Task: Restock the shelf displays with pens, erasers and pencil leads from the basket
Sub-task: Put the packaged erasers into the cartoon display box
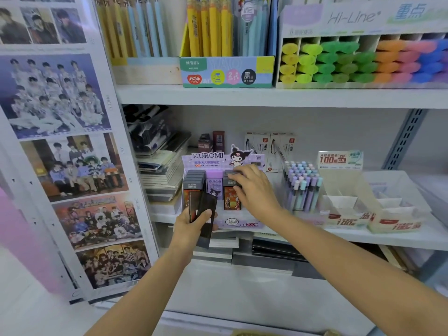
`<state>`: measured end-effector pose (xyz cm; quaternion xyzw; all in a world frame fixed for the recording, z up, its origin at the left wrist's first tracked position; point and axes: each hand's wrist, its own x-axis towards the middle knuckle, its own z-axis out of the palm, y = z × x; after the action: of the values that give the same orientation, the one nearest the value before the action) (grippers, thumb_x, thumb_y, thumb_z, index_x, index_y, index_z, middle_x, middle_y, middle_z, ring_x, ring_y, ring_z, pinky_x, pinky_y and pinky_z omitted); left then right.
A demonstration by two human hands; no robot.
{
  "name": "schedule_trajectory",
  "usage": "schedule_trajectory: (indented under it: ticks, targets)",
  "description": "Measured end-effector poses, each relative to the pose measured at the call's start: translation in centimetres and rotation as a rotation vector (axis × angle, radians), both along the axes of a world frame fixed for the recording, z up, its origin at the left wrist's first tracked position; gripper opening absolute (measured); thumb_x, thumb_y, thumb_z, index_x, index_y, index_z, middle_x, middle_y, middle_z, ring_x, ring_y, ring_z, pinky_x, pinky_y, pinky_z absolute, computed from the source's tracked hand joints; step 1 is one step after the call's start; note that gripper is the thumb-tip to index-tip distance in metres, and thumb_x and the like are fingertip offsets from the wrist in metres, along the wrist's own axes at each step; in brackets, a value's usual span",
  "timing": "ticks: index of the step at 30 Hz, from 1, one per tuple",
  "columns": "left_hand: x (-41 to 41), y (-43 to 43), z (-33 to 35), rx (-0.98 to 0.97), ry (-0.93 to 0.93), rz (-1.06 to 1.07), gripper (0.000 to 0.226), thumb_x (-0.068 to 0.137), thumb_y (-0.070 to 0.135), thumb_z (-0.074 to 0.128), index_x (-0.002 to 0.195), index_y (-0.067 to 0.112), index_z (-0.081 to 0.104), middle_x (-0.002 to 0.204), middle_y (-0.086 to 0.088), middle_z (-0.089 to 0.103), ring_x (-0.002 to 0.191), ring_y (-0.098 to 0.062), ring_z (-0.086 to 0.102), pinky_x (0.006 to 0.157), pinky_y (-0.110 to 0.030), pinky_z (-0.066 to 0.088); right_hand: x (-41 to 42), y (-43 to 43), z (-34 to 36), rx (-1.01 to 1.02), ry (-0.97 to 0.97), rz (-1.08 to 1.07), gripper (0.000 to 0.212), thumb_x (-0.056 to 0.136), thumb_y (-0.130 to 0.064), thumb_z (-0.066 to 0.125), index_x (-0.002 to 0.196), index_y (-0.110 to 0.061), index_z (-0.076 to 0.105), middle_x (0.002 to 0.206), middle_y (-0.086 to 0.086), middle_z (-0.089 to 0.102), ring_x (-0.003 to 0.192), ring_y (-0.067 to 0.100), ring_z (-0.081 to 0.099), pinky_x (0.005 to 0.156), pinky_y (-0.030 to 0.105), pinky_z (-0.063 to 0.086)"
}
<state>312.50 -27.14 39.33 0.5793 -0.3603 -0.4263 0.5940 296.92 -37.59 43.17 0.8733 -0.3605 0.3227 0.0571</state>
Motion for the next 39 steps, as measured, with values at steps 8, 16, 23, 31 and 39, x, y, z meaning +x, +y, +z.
schedule_trajectory:
  ticks: [8, 16, 23, 31, 39]
  targets:
    - [-1.6, 1.6, 3.1, -0.089, 0.091, -0.161, 0.021, 0.089, 0.013, 0.066, 0.11, 0.013, 0.065, 0.091, -0.01, 0.076, 0.074, -0.024, 0.073, 0.059, -0.029, 0.057, -0.2, 2.9, 2.1, 0.885, -0.539, 0.298, 0.038, 0.096, -0.018, 0.057, 0.132, -0.014, 0.048, 0.091, -0.004, 0.064, 0.057, 0.01, 0.057, 0.053, 0.021, 0.048]
    - [-2.4, 2.7, 6.0, 0.165, 0.271, -0.049, 0.041, 0.084, 0.041, 0.07, 0.108, 0.008, 0.066, 0.09, -0.017, 0.075, 0.07, -0.028, 0.071, 0.052, -0.031, 0.055, -3.9, 4.0, 4.6, 0.883, -0.781, 0.345, 0.01, 0.095, -0.009, 0.058, 0.103, -0.007, 0.062, 0.088, 0.019, 0.067, 0.058, 0.017, 0.065, 0.055, 0.023, 0.055]
    - [-4.1, 3.2, 8.0, 0.087, 0.414, 0.075, 0.035, 0.085, 0.022, 0.073, 0.113, 0.005, 0.063, 0.096, -0.018, 0.07, 0.06, -0.021, 0.069, 0.047, -0.028, 0.053, -7.0, 7.8, 5.8, 0.796, -0.612, 0.505, 0.016, 0.083, -0.004, 0.071, 0.097, -0.012, 0.071, 0.102, 0.011, 0.071, 0.092, 0.018, 0.07, 0.085, 0.027, 0.056]
    - [-5.6, 4.2, 8.3, -0.02, 0.239, 0.191, 0.02, 0.08, -0.004, 0.072, 0.098, 0.002, 0.066, 0.083, -0.017, 0.069, 0.059, -0.022, 0.065, 0.052, -0.029, 0.056, -8.6, 10.0, 5.4, 0.79, -0.318, 0.485, 0.037, 0.084, -0.037, 0.072, 0.119, -0.031, 0.063, 0.134, -0.022, 0.05, 0.099, 0.008, 0.068, 0.086, 0.022, 0.055]
    - [-6.0, 4.7, 7.9, -0.057, -0.076, -0.069, 0.022, 0.08, 0.002, 0.075, 0.096, 0.013, 0.066, 0.08, -0.002, 0.076, 0.067, -0.013, 0.07, 0.058, -0.026, 0.056, -6.6, 8.1, 6.2, 0.834, -0.41, 0.245, 0.039, 0.095, -0.024, 0.058, 0.134, -0.022, 0.054, 0.133, 0.006, 0.057, 0.113, 0.018, 0.059, 0.095, 0.03, 0.05]
